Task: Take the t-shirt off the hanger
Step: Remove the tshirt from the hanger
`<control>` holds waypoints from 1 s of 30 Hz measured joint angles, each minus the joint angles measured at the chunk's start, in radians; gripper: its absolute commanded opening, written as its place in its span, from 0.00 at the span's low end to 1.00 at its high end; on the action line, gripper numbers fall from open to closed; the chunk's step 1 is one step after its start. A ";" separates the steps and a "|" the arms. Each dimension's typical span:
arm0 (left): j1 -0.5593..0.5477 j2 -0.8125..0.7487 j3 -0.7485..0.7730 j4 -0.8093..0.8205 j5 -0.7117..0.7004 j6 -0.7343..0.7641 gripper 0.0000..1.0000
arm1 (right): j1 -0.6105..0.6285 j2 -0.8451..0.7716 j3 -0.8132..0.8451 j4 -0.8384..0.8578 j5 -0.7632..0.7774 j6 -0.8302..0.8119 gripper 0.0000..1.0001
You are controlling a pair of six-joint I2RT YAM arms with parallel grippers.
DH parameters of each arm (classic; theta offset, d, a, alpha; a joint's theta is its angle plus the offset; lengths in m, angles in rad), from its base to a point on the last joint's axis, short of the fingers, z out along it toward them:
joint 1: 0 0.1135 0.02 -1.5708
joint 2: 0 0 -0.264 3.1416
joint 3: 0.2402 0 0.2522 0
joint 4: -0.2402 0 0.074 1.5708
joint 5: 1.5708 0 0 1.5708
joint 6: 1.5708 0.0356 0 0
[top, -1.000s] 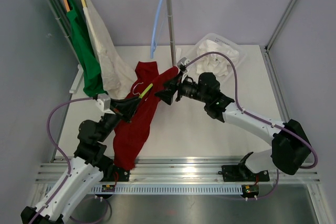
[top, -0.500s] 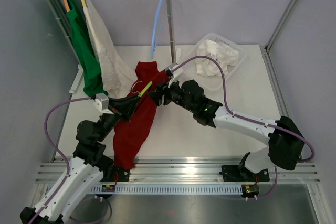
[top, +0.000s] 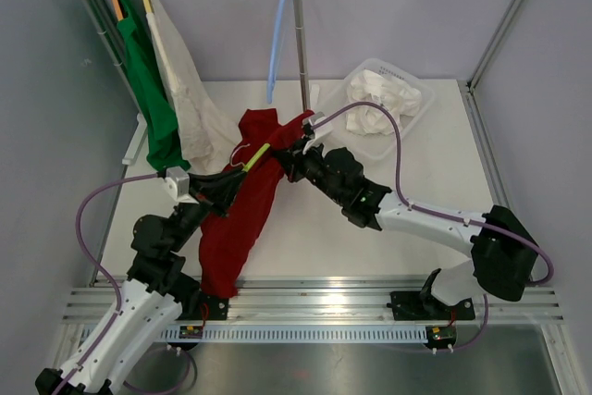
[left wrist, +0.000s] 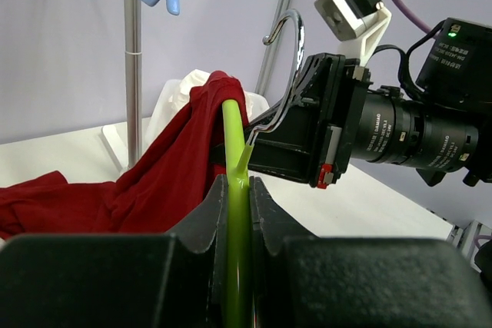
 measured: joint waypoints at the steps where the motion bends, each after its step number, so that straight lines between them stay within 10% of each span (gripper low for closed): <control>1: 0.000 0.000 0.000 -0.002 0.000 0.001 0.00 | 0.000 -0.002 -0.002 0.005 0.005 0.000 0.00; 5: 0.000 0.003 0.000 -0.010 0.000 0.002 0.00 | 0.001 -0.018 -0.018 0.030 0.036 0.000 0.08; 8: 0.000 0.003 0.000 -0.014 0.001 0.002 0.00 | 0.001 -0.036 -0.038 0.042 0.045 -0.003 0.52; 11: 0.000 0.003 0.002 -0.024 0.001 0.002 0.00 | 0.001 -0.048 -0.041 0.042 0.027 -0.036 0.66; 30: -0.002 0.050 0.151 -0.280 -0.039 -0.003 0.00 | 0.015 -0.085 -0.275 0.298 -0.037 -0.707 0.73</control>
